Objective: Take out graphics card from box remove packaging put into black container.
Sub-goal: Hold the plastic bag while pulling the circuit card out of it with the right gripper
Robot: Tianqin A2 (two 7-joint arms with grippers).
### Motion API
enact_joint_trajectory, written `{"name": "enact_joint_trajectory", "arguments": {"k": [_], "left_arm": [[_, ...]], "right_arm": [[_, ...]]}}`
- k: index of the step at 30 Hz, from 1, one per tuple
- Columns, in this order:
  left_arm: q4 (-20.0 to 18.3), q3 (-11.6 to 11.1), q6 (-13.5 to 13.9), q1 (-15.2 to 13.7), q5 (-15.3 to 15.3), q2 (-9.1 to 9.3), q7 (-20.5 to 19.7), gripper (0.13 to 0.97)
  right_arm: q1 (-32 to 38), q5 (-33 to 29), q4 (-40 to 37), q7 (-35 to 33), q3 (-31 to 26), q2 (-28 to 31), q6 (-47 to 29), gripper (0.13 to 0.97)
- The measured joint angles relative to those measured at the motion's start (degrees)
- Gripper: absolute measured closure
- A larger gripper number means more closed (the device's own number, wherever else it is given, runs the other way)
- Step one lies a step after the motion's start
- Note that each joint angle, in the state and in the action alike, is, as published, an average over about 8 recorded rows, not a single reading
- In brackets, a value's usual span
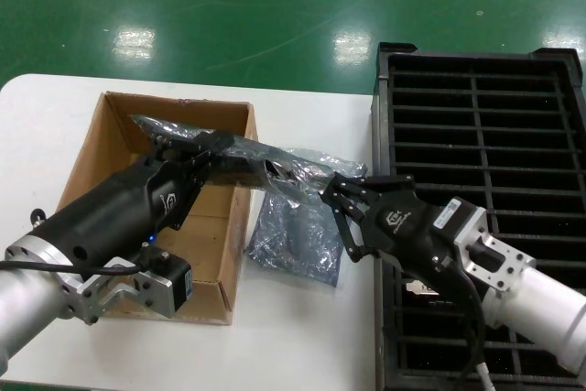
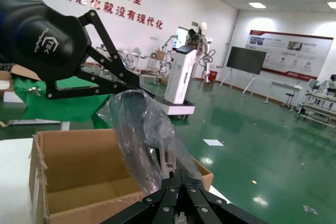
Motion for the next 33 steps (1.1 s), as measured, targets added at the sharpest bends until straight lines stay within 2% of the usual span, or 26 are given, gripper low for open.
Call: {"name": "enact_joint_trajectory", "arguments": {"k": [10,25,33], "left_arm": [[0.00,0.00,0.00,0.00,0.00,0.00,0.00,0.957],[0.00,0.00,0.00,0.00,0.00,0.00,0.00,0.957],[0.00,0.00,0.00,0.00,0.00,0.00,0.00,0.957]], "right_arm": [[2.73,-0.45,-2.46,0.75,-1.86,-1.14,-1.22,0.960],[9.82,1.16,-10.42,-4.49,-3.04,-1.62,-9.48,0.960],[10.72,1.35,-12.23,-6.17,-2.95,-1.47,-11.18,0.954]]}}
